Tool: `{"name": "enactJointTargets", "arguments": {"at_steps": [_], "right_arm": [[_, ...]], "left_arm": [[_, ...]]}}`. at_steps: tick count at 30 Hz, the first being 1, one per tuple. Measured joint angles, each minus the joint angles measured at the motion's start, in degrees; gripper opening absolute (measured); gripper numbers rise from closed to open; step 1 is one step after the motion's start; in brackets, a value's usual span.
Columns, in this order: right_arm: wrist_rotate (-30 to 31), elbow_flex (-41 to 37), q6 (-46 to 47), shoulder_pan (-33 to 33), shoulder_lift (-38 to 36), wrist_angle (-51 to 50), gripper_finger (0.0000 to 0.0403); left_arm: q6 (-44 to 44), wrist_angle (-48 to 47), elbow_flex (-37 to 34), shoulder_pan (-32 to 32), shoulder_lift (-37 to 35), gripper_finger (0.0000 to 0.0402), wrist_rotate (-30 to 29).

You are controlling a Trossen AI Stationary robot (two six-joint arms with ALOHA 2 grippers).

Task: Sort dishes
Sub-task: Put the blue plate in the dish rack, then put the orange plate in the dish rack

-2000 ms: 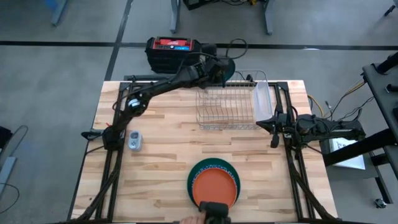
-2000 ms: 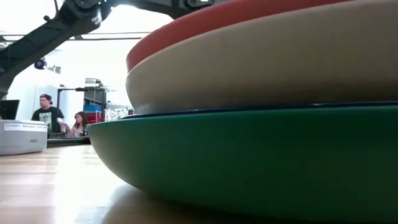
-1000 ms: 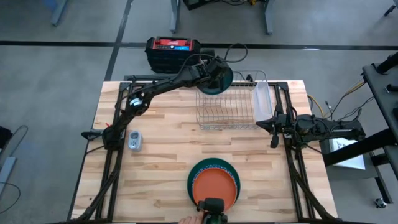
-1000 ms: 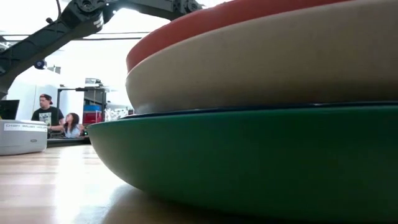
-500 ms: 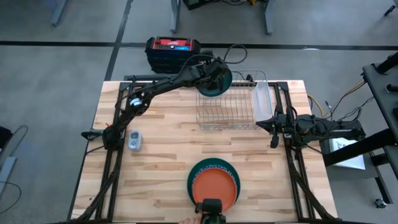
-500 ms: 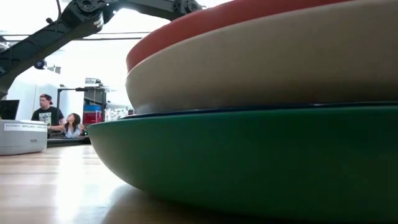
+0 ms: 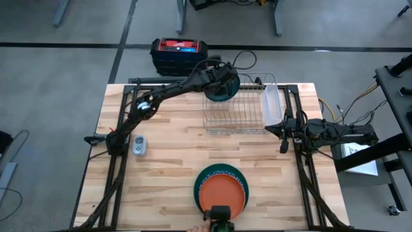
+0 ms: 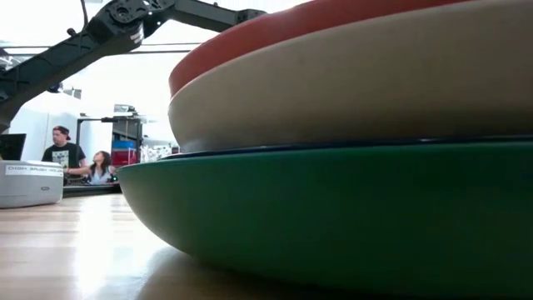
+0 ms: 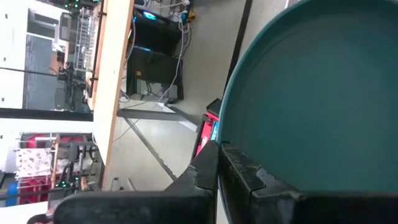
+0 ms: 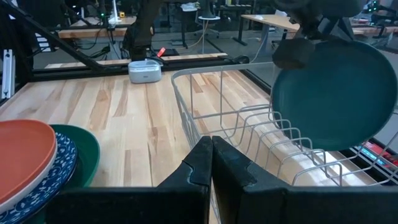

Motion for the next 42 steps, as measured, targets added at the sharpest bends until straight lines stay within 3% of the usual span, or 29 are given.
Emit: {"name": "enactJointTargets", "arguments": {"at_steps": [5,24,42], "right_arm": [[-0.01,0.00,0.00,0.00,0.00,0.00,0.0000],[-0.01,0.00,0.00,0.00,0.00,0.00,0.0000],[-0.51,0.00,0.18,0.02,0.00,0.06,0.0000]], "left_arm": [[-0.43,-0.08,0.00,-0.03,0.00,0.0018,0.26],[-1.10,-0.70,0.17,-0.58,-0.06,0.0157,0.84],[0.26,-2.80,0.31,-2.14,-3.03,0.0171,-0.30]]}}
